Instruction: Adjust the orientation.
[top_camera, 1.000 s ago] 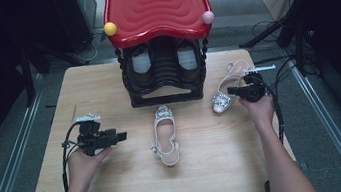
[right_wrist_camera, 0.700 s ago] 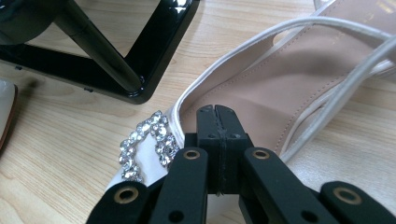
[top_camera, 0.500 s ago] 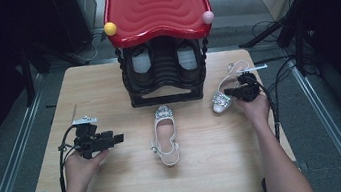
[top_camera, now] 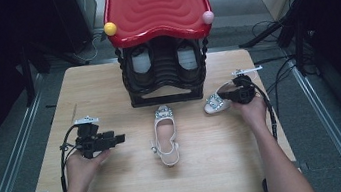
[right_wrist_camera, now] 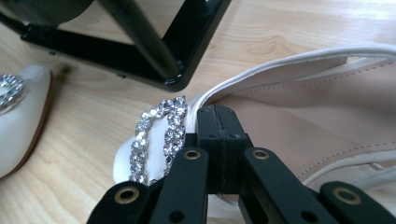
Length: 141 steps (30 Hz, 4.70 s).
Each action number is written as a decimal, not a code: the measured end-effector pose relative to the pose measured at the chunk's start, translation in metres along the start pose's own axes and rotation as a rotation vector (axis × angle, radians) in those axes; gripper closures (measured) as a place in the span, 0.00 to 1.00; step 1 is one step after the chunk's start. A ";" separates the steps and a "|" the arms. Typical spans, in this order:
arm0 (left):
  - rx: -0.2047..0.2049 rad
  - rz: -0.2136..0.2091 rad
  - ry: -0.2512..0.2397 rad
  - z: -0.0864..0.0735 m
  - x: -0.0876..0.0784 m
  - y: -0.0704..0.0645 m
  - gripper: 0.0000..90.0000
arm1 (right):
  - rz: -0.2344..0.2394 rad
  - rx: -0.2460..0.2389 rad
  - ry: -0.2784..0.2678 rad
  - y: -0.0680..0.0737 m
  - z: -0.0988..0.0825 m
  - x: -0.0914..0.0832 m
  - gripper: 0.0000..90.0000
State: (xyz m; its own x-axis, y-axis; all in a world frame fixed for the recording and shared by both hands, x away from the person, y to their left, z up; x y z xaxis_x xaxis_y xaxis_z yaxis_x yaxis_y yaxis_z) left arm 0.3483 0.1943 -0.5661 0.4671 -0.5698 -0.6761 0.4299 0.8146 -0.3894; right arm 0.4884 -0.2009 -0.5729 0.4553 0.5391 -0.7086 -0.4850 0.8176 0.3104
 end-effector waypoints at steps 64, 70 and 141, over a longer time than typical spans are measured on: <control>0.018 0.005 -0.001 -0.001 0.003 0.000 0.45 | -0.034 -0.078 -0.034 0.011 0.009 -0.028 1.00; 0.007 0.011 -0.010 -0.002 -0.001 0.002 0.45 | 0.011 -0.099 -0.008 0.020 0.008 -0.018 1.00; 0.073 -0.031 0.026 0.016 0.026 -0.013 0.46 | 0.018 -0.183 0.072 0.077 -0.037 -0.034 1.00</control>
State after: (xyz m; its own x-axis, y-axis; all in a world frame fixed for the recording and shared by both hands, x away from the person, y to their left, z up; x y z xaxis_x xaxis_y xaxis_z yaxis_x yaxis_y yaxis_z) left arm 0.3674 0.1672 -0.5680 0.4327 -0.5910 -0.6808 0.4995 0.7858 -0.3647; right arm 0.4076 -0.1637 -0.5479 0.3935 0.5324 -0.7495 -0.6236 0.7536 0.2079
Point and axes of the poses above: each handheld gripper's, and its own axes: x roughly forward along the jaws, z roughly out of its top, y roughly to its left, the point moved 9 cm from there along x, roughly forward along the jaws, and after that the axes turned 1 degree about -x, right-handed, at the moved point
